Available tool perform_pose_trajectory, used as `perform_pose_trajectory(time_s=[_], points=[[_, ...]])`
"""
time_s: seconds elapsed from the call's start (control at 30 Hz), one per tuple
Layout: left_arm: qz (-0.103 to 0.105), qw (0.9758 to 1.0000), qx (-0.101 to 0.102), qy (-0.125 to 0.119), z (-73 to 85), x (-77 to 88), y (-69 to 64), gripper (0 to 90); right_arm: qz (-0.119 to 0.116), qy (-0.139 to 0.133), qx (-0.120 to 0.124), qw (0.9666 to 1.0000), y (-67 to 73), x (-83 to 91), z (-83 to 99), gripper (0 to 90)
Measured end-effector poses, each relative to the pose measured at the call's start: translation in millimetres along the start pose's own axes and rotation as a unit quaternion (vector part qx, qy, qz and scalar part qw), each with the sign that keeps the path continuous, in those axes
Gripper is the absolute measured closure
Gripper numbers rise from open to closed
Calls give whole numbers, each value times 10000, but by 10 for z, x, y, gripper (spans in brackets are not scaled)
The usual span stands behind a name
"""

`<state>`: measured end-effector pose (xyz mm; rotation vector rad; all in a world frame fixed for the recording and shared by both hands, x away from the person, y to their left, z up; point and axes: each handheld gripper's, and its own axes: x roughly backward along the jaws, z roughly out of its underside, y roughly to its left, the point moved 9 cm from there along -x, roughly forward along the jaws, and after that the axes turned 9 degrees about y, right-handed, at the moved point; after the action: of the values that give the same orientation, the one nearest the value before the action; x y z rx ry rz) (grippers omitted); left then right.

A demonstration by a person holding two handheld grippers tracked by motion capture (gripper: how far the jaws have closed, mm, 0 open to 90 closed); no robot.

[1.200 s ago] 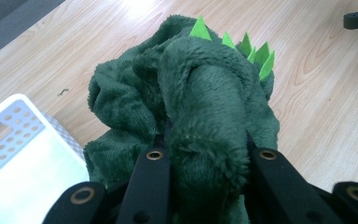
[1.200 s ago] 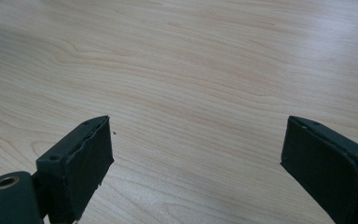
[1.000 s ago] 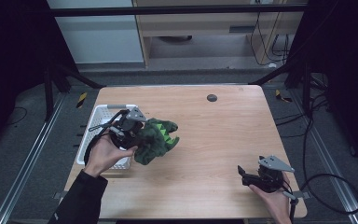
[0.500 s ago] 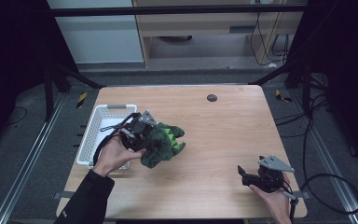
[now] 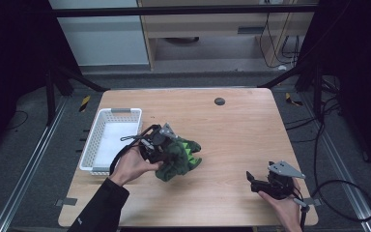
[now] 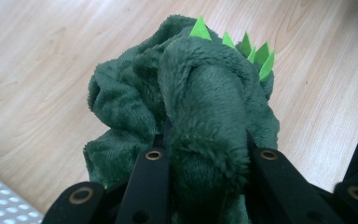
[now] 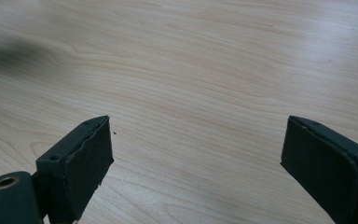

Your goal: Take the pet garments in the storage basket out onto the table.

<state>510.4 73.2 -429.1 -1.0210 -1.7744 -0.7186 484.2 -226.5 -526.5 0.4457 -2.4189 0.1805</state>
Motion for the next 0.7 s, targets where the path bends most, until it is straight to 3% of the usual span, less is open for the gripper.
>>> perform_pose_trajectory(time_s=[0.7], points=[[259,9987,-297,308,-52,-429,-239,751,-1,-6,2,10000,0,1,-1,87]])
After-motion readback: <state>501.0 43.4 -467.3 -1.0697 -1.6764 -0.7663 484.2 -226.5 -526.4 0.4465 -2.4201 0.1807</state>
